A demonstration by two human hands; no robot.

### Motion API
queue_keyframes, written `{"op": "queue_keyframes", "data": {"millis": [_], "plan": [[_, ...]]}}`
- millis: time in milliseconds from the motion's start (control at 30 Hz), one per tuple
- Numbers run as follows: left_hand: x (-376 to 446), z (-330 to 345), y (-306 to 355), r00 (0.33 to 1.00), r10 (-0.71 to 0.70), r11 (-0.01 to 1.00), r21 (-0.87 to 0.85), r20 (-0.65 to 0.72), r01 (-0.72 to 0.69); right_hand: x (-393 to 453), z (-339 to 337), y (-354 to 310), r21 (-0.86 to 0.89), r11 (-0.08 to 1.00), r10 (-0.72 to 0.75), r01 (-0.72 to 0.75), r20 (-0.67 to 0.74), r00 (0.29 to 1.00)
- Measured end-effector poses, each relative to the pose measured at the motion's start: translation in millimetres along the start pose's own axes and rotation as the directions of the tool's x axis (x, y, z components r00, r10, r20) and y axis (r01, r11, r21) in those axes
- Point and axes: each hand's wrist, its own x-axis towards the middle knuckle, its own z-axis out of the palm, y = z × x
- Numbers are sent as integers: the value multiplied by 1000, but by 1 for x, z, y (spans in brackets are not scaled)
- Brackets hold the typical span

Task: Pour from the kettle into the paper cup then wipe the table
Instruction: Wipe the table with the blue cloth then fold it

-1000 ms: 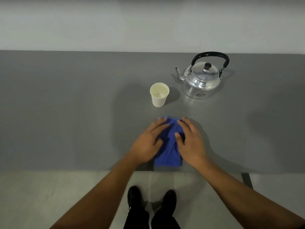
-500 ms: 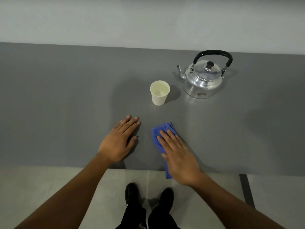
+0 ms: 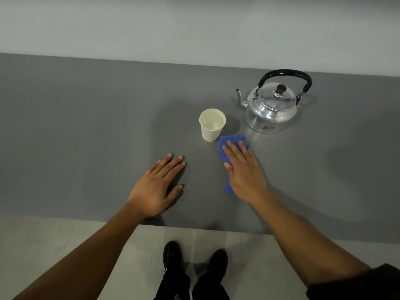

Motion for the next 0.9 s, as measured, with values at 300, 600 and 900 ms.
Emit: {"op": "queue_keyframes", "data": {"millis": [300, 600, 900], "plan": [[1, -2, 1, 1000, 4, 1000, -5, -10, -4, -34, -31, 72, 52, 998, 37, -34, -57, 998], [0, -5, 3, 1000, -7, 1000, -16, -3, 7, 27, -10, 21, -49, 991, 121, -123, -44, 992], [0, 0, 0, 1000, 4, 1000, -9, -5, -5, -54, -29, 68, 9, 990, -144, 144, -3, 990]]}}
